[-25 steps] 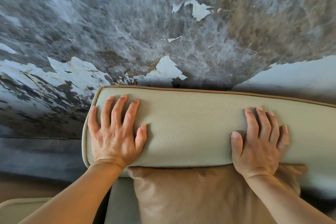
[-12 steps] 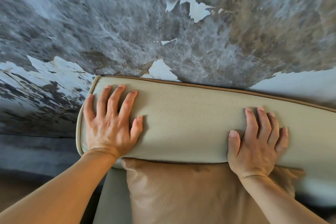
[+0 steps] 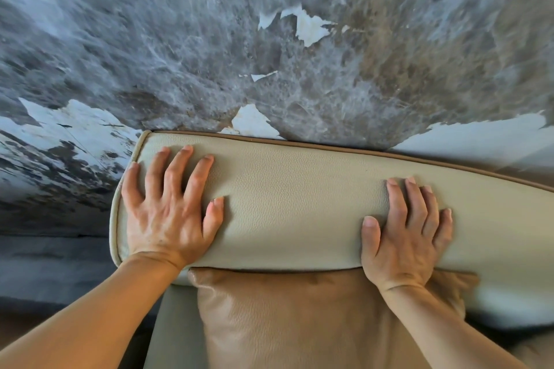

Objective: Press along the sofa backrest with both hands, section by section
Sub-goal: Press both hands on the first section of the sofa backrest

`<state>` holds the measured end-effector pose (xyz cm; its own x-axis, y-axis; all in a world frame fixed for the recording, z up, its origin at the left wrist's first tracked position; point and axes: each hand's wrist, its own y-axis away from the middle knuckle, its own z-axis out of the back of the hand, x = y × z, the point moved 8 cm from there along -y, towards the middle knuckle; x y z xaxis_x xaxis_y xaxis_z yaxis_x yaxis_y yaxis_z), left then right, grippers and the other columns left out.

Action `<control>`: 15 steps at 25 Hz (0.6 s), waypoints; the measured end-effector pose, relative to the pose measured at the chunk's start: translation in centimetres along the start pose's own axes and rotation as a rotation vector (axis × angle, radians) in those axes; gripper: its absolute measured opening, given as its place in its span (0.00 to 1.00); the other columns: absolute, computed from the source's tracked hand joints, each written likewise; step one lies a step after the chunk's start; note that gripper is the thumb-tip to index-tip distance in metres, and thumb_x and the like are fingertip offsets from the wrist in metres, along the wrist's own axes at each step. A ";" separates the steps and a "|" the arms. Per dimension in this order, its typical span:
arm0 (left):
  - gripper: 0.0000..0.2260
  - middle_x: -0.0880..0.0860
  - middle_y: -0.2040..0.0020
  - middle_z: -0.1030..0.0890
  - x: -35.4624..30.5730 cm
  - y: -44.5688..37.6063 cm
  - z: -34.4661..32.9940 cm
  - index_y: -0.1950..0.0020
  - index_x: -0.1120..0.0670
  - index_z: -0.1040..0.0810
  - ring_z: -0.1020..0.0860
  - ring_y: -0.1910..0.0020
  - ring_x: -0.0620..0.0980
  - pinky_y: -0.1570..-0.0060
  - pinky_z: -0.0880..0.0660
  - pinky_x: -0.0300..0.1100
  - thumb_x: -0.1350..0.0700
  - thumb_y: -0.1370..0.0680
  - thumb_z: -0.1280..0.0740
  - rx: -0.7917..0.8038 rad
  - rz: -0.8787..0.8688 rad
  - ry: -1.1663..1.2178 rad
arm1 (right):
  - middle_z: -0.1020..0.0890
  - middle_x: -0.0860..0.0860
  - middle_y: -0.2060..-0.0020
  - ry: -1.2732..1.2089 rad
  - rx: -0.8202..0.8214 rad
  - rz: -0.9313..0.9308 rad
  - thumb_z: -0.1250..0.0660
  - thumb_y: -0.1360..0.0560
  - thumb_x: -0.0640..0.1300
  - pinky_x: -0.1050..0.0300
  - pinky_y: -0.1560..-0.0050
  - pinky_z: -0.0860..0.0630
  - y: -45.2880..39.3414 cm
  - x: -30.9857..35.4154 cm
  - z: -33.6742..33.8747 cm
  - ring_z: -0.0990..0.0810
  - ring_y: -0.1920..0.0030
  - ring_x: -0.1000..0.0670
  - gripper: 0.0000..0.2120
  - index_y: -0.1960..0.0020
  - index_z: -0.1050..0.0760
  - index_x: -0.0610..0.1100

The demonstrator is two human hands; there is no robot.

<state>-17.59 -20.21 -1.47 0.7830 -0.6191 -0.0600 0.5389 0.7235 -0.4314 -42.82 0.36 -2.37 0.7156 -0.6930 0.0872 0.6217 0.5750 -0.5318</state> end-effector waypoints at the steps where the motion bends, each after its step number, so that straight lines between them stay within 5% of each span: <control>1: 0.27 0.59 0.29 0.31 0.1 0.0 -0.1 0.29 0.52 0.33 0.37 0.29 0.62 0.31 0.45 0.67 0.41 0.24 0.48 0.008 -0.002 0.005 | 0.34 0.43 0.27 0.002 0.018 -0.006 0.52 0.24 0.59 0.37 0.27 0.50 -0.1 0.0 0.0 0.40 0.26 0.40 0.30 0.27 0.37 0.46; 6: 0.26 0.56 0.29 0.32 0.2 0.0 -0.1 0.29 0.50 0.33 0.38 0.28 0.60 0.30 0.46 0.66 0.40 0.24 0.48 0.098 0.006 0.054 | 0.35 0.45 0.26 0.048 0.161 -0.058 0.51 0.25 0.59 0.38 0.26 0.51 0.0 0.6 0.8 0.42 0.25 0.42 0.31 0.26 0.38 0.46; 9: 0.26 0.54 0.26 0.35 0.2 -0.2 0.2 0.27 0.48 0.38 0.42 0.26 0.57 0.29 0.47 0.64 0.39 0.22 0.51 0.210 -0.007 0.020 | 0.46 0.49 0.22 0.096 0.360 -0.071 0.60 0.24 0.62 0.41 0.24 0.56 0.0 0.7 0.8 0.52 0.23 0.46 0.33 0.23 0.48 0.50; 15: 0.30 0.49 0.20 0.61 0.2 3.6 2.1 0.22 0.48 0.61 0.60 0.22 0.53 0.24 0.54 0.56 0.39 0.21 0.57 0.530 -0.002 0.022 | 0.59 0.54 0.21 -0.007 0.723 -0.188 0.60 0.22 0.63 0.42 0.24 0.54 3.8 1.8 3.6 0.58 0.22 0.48 0.32 0.22 0.61 0.52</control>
<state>-14.84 -17.12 -1.09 0.7782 -0.6228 -0.0809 0.6279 0.7739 0.0828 -38.03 2.84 -1.16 0.5773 -0.8063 0.1287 0.7861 0.5915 0.1793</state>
